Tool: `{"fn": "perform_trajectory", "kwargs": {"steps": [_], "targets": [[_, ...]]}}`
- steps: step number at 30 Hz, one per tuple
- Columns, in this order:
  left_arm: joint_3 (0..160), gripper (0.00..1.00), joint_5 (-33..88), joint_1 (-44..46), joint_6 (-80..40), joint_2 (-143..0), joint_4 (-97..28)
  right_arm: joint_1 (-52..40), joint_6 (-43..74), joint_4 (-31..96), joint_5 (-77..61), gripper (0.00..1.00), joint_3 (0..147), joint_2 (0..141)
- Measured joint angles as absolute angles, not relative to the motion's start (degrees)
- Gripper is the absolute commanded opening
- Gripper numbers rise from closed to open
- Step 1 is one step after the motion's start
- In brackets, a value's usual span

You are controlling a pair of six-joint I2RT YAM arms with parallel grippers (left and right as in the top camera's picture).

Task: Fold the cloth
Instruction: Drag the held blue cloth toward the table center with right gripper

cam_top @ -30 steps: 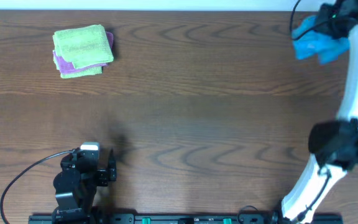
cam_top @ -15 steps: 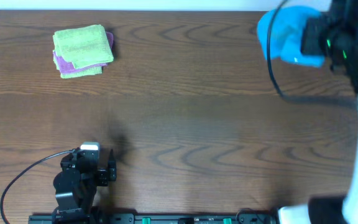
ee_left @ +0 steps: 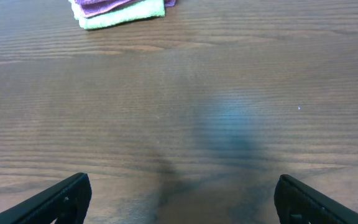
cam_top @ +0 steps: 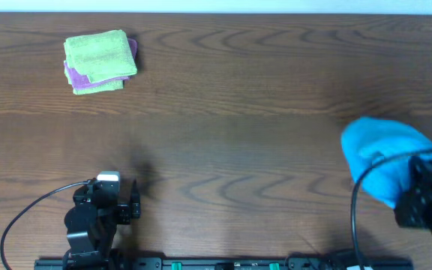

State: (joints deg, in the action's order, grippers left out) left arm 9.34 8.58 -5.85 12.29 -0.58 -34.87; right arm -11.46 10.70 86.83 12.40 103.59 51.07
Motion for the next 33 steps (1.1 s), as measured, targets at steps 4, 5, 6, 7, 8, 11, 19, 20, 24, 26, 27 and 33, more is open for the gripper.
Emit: {"fn": "perform_trajectory", "kwargs": {"steps": [4,5,6,7,8,11,19,20,24,26,27,33], "targets": [[9.34,0.95,8.58,-5.85,12.29,-0.58,-34.87,-11.49,10.70,85.71,10.31,0.01,103.28,51.68],[9.34,0.95,8.58,-5.85,12.29,-0.58,-34.87,-11.51,10.57,84.66,9.56,0.01,103.20,52.45],[9.34,0.95,8.58,-5.85,12.29,-0.58,-34.87,-11.51,10.28,83.02,8.58,0.02,103.13,53.47],[9.34,0.95,8.58,-5.85,12.27,-0.58,-34.87,-11.51,10.02,81.76,7.77,0.02,103.11,54.76],[9.34,0.95,8.60,-5.85,12.29,-0.58,-34.87,-11.51,9.78,80.09,6.85,0.02,103.11,56.53],[9.34,0.95,8.60,-5.85,12.27,-0.58,-34.89,-11.62,8.01,76.07,2.50,0.02,103.15,63.35],[9.34,0.95,8.58,-5.85,12.29,-0.58,-34.87,-15.84,1.58,74.96,-8.12,0.99,103.20,80.47],[9.34,0.95,8.58,-5.85,12.29,-0.58,-34.87,-16.47,0.73,74.89,-8.14,0.99,103.31,80.49],[9.34,0.95,8.58,-5.85,12.27,-0.58,-34.87,-16.75,-0.36,75.42,-7.22,0.99,105.19,78.08],[9.34,0.95,8.58,-5.85,12.29,-0.58,-34.87,-16.75,-0.69,77.10,-6.17,0.99,105.89,76.73],[9.34,0.95,8.58,-5.85,12.29,-0.58,-34.87,-16.75,-0.71,78.32,-5.50,0.99,106.15,76.16],[9.34,0.95,8.58,-5.85,12.29,-0.58,-34.87,-16.75,-0.67,84.64,-2.72,0.99,106.24,77.01]]}}
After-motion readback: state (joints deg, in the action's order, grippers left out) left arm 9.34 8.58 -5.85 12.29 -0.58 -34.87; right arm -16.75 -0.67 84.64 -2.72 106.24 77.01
